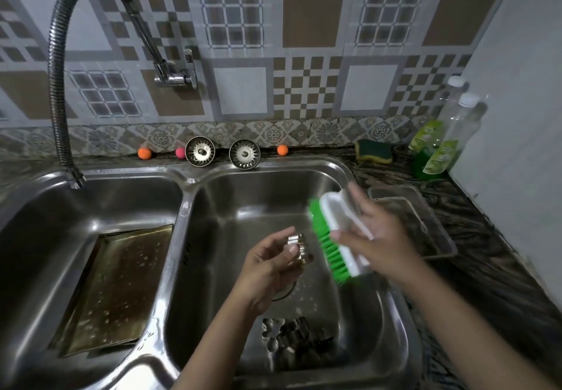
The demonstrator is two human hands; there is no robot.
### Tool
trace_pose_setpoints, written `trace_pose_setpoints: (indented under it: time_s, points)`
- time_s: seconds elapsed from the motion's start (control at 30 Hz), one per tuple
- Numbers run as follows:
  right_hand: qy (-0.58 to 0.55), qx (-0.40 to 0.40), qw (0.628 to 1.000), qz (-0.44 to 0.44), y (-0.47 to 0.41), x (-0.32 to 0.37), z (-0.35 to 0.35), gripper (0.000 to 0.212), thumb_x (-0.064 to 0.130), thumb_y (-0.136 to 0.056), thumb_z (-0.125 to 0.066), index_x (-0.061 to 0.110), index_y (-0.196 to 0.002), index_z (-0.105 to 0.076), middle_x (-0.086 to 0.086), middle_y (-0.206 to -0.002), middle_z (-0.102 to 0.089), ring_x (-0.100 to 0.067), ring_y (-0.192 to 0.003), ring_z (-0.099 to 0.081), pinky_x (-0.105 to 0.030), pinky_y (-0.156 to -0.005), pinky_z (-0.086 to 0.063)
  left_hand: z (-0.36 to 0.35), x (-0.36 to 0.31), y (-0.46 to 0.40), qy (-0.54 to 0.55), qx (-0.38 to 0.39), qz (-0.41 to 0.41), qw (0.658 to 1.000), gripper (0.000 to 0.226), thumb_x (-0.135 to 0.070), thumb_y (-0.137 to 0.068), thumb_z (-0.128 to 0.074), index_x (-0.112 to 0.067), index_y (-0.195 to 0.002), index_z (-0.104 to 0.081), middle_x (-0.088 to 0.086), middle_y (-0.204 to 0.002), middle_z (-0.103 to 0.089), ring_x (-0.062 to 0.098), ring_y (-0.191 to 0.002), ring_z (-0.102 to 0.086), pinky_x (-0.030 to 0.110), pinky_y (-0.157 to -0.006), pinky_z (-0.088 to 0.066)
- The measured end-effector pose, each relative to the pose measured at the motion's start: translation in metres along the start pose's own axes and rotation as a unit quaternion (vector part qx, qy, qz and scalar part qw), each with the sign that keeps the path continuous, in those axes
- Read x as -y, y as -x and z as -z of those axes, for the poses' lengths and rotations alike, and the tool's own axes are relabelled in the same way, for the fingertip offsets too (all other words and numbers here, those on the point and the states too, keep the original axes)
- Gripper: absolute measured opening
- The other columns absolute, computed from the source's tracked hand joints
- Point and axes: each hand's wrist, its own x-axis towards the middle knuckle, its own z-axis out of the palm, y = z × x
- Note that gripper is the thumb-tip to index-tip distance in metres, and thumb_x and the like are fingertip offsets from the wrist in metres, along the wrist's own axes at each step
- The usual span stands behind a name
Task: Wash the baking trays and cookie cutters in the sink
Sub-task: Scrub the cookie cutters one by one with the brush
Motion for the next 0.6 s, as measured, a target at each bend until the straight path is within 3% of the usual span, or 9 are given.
trace_pose_setpoints:
  time_s: [0.1,0.17,0.23,0.3,0.37,0.43,0.53,0.6]
  points:
    - [-0.062,-0.026,0.998,-0.011,0.000,-0.015,-0.049,0.084,0.009,-0.073,-0.079,0.024,-0.144,-0.037,0.009,-0.139,-0.050,-0.010,-0.112,-0.061,-0.032,-0.092,-0.052,-0.004,0.005,0.007,0.033,-0.004,-0.012,0.999,0.032,-0.008,-0.074,-0.063,-0.007,-0.105,-0.067,0.013,-0.091,-0.071,0.022,-0.072,-0.069,0.035,-0.068,-0.056]
    - [-0.063,-0.058,0.996,-0.026,-0.011,-0.020,-0.062,0.079,0.009,-0.072,-0.079,0.018,-0.142,-0.042,0.008,-0.137,-0.052,-0.006,-0.109,-0.061,-0.034,-0.097,-0.050,0.003,0.009,0.013,0.037,-0.013,-0.010,0.999,0.029,-0.006,-0.075,-0.069,-0.009,-0.104,-0.071,0.014,-0.096,-0.071,0.021,-0.075,-0.068,0.038,-0.076,-0.051]
    - [-0.045,-0.069,0.996,-0.035,-0.020,-0.025,-0.070,0.080,0.017,-0.068,-0.079,0.016,-0.141,-0.044,0.004,-0.137,-0.053,-0.013,-0.118,-0.058,-0.040,-0.101,-0.048,0.015,0.012,0.017,0.037,-0.022,-0.004,0.999,0.030,-0.006,-0.076,-0.071,-0.011,-0.105,-0.073,0.017,-0.103,-0.068,0.023,-0.080,-0.066,0.041,-0.080,-0.049]
    - [-0.030,-0.074,0.996,-0.042,-0.024,-0.032,-0.080,0.082,0.024,-0.066,-0.078,0.018,-0.140,-0.045,0.006,-0.139,-0.052,-0.013,-0.123,-0.054,-0.042,-0.103,-0.046,0.023,0.014,0.018,0.055,-0.043,0.009,0.998,0.030,-0.004,-0.078,-0.064,-0.010,-0.106,-0.071,0.017,-0.103,-0.069,0.024,-0.080,-0.067,0.039,-0.072,-0.056]
    - [-0.025,-0.084,0.995,-0.042,-0.023,-0.033,-0.088,0.079,0.020,-0.071,-0.079,0.019,-0.141,-0.044,0.012,-0.141,-0.048,-0.008,-0.124,-0.052,-0.038,-0.104,-0.045,0.027,0.015,0.018,0.084,-0.067,0.027,0.994,0.028,-0.001,-0.083,-0.057,-0.009,-0.107,-0.067,0.011,-0.091,-0.073,0.020,-0.071,-0.070,0.031,-0.057,-0.057]
    - [-0.040,-0.078,0.995,-0.043,-0.019,-0.034,-0.094,0.076,0.011,-0.075,-0.078,0.017,-0.142,-0.042,0.014,-0.141,-0.044,-0.005,-0.121,-0.052,-0.033,-0.102,-0.047,0.029,0.015,0.016,0.097,-0.086,0.034,0.991,0.030,0.000,-0.084,-0.056,-0.007,-0.111,-0.064,0.011,-0.086,-0.073,0.020,-0.067,-0.070,0.029,-0.054,-0.057]
    - [-0.009,-0.040,0.999,-0.012,-0.012,-0.037,-0.100,0.076,0.007,-0.076,-0.076,0.016,-0.142,-0.039,0.018,-0.135,-0.043,0.000,-0.115,-0.052,-0.015,-0.089,-0.048,0.029,0.016,0.014,0.092,-0.075,0.032,0.992,0.042,-0.005,-0.075,-0.060,-0.005,-0.117,-0.064,0.019,-0.095,-0.070,0.025,-0.073,-0.068,0.035,-0.062,-0.058]
    - [-0.002,-0.074,0.997,-0.019,-0.022,-0.043,-0.094,0.074,0.007,-0.077,-0.076,0.013,-0.141,-0.041,0.015,-0.137,-0.045,0.000,-0.116,-0.049,-0.009,-0.084,-0.043,0.030,0.020,0.015,0.073,-0.056,0.036,0.995,0.040,-0.006,-0.075,-0.063,-0.007,-0.114,-0.067,0.021,-0.103,-0.068,0.027,-0.082,-0.065,0.042,-0.075,-0.057]
